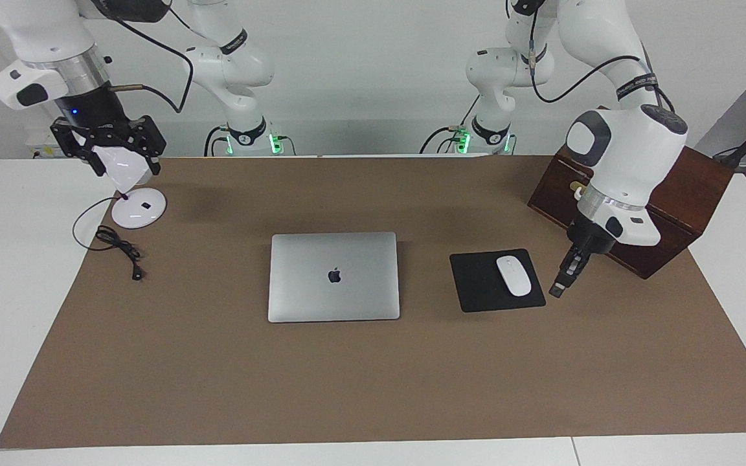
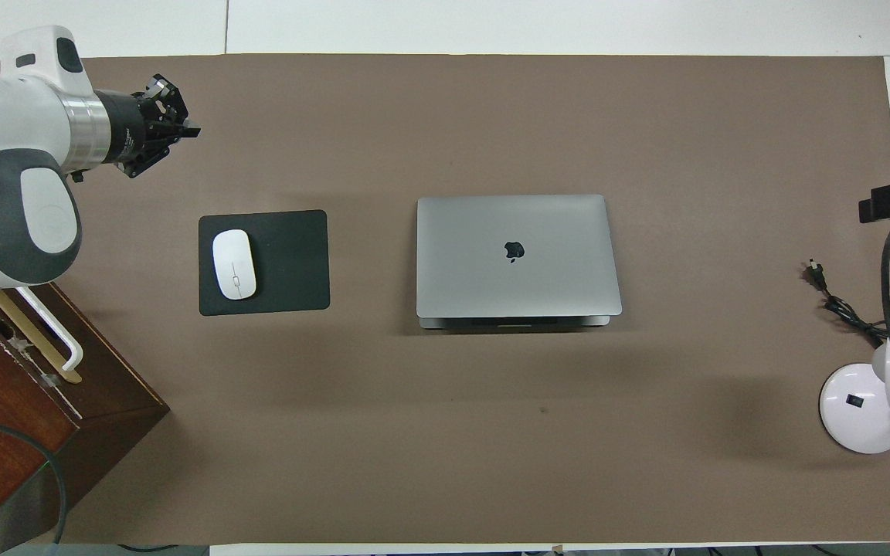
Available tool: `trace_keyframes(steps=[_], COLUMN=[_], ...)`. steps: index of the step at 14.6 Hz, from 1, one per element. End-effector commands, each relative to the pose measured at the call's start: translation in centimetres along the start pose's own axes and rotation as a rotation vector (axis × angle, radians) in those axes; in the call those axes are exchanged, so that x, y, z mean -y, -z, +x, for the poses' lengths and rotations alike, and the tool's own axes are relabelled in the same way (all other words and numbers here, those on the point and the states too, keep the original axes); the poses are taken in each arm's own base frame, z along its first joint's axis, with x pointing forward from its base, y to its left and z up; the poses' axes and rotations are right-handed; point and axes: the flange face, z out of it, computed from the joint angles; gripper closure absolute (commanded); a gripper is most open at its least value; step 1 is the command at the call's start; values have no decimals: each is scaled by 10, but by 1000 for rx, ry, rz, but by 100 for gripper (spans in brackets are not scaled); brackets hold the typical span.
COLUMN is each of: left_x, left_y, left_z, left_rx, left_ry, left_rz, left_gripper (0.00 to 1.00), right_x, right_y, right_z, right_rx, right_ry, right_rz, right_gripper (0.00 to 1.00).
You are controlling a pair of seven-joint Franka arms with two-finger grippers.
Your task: Close laptop with both arms
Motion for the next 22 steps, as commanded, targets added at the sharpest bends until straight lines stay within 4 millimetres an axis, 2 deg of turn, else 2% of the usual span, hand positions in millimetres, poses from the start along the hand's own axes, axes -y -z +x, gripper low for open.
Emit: trace_keyframes(steps=[1,4,6,7,10,11,12,13,15,17,19,22], left_x=[14,36,59,66,88,87,89,91,87,93,93,99], left_y=[29,58,93,105,134,142,143,143,150,157,163,163], left_z=[-5,-15,-16,-24,-35,-40,-42,-43,-48,-50,-50,-46], left_rx=[40,125,160,194,239,233,235,248,238,233,240,254], left_ry=[-92,-228,-283,-318,-321,-329,-325,-319,-335,-341,-423,-417], left_rz=[119,215,249,271,353,357,360,370,361,358,344,346], left_gripper=[100,100,100,100,100,79,44,0,0,0,0,0], right_x=[-1,-1,0,2,2,2,3,7,9,9,9,9], right_y=[2,4,2,1,-3,-3,-3,-3,-5,-6,-6,-5], right_z=[-5,-7,-11,-14,-19,-20,-20,-19,-18,-18,-18,-18], right_rx=[-16,-5,33,56,102,105,103,103,106,111,111,108], right_ry=[-5,2,2,4,5,5,7,16,16,18,18,18], right_rz=[-13,-21,-19,-19,-15,-15,-15,-14,-12,-12,-10,-10], right_gripper=[0,0,0,0,0,0,0,0,0,0,0,0])
